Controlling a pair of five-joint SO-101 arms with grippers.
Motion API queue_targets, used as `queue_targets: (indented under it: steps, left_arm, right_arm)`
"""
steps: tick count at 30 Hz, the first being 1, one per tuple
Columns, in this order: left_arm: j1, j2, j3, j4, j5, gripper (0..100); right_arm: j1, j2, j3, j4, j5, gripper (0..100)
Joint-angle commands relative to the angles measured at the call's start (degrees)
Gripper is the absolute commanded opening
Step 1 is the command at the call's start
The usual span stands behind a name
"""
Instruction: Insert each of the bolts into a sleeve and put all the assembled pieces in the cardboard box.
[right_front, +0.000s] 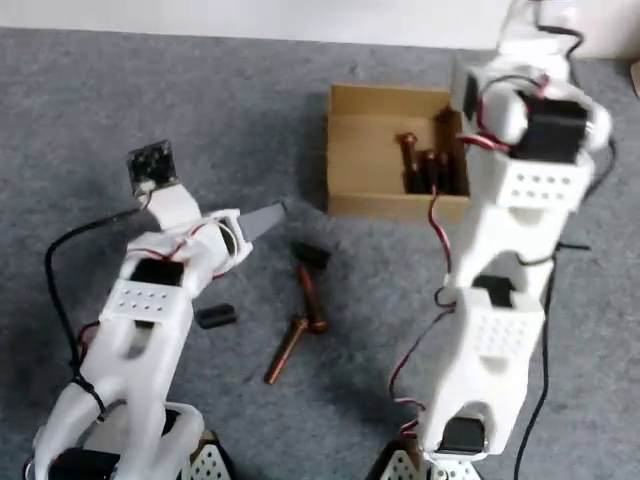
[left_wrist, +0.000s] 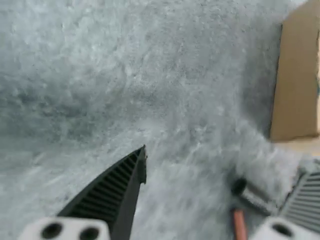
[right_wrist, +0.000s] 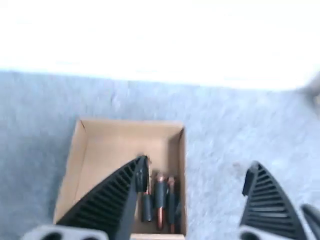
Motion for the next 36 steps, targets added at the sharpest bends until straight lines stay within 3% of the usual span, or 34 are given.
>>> queue_targets:
  steps: [1,5,12,16,20,24,28,36]
  left_arm:
    - [0.9,-4.8,-9.1,15.2,-4.8,44]
    - [1.0,-11.6,-15.6,30.9,-9.1,44]
    - [1.1,-21.6,-20.4,46.0,-10.2,44]
    - [7.1,-22.4,-20.1,56.5,-15.6,44]
    - [14.3,-21.1,-20.1,61.7,-16.0,44]
    - [19.6,-20.3,-15.2,60.2,-16.1,44]
    - [20.0,-20.3,-7.9,51.5,-16.3,44]
    - [19.6,-20.4,0.6,41.6,-16.0,44]
  right_arm:
    - [1.7,-13.6,9.1,1.3,-0.6,28.5]
    - [2.5,-29.5,24.8,1.2,-0.5,28.5]
    - [-1.8,-55.3,59.8,1.0,-0.6,28.5]
    - [-3.7,-66.9,82.8,-0.8,-0.5,28.5]
    - [-3.6,-78.9,102.5,-7.9,-0.5,28.5]
    - [-3.8,-91.7,120.3,-14.1,-0.4,28.5]
    - [-3.8,-101.9,133.2,-18.6,7.2,28.5]
    - [-2.9,-106.3,142.6,-21.3,9.5,28.5]
